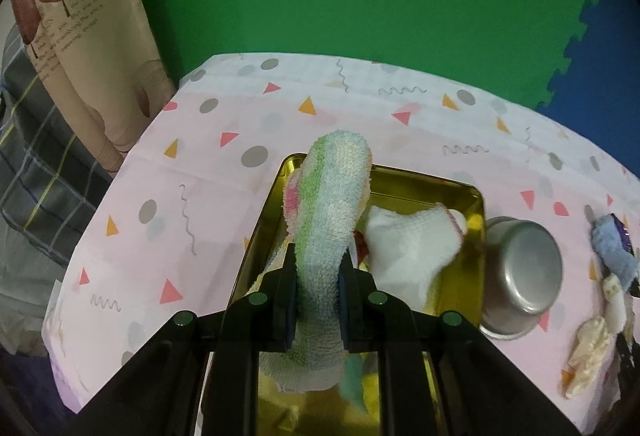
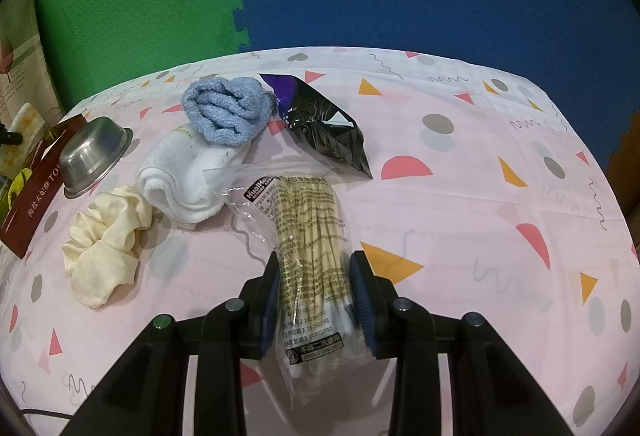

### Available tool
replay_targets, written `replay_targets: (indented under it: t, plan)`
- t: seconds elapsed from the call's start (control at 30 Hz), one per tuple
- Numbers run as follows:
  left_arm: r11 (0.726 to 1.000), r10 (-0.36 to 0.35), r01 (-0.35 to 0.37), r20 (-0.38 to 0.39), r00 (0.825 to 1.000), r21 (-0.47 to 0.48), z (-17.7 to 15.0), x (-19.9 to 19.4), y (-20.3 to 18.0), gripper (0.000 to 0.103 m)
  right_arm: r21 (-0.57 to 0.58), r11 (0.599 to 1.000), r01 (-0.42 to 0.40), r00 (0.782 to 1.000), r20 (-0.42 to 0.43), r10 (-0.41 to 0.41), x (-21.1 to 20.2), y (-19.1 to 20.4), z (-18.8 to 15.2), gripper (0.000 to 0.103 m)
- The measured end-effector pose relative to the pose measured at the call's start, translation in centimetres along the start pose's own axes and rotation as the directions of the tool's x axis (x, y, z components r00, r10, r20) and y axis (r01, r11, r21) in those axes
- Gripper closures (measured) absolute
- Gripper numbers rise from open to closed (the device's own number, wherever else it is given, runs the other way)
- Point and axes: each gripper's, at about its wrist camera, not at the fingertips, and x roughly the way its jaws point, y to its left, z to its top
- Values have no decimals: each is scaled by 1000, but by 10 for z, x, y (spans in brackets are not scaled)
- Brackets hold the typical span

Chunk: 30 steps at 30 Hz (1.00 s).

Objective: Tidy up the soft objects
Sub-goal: 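Lower the green striped towel into the tin and open the left tool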

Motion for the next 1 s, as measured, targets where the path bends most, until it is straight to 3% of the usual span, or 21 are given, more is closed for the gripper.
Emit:
replay_targets:
  t: [0.57,0.67,0.77,0.9,1.0]
  plan:
    - [999,25,-24,-27,999,29,-5,42,0,83,-9,1000,9,1000,-2,-9,0,0,0,68]
    - [1000,-23,24,-26,999,10,-5,40,4,81,-12,1000,9,1000,-2,-9,1,0,0,68]
    - [998,-60,59,-19,998,-13,-5,35,10,62,-15,1000,13,1000,-2,-13,0,0,0,68]
    - [997,-69,69,11,998,-18,-6,22,16,52,-18,1000,18,1000,-3,-18,0,1,0,68]
    - [997,-74,74,33,997,-22,-7,10,20,51,-19,1000,19,1000,-3,-19,0,0,0,68]
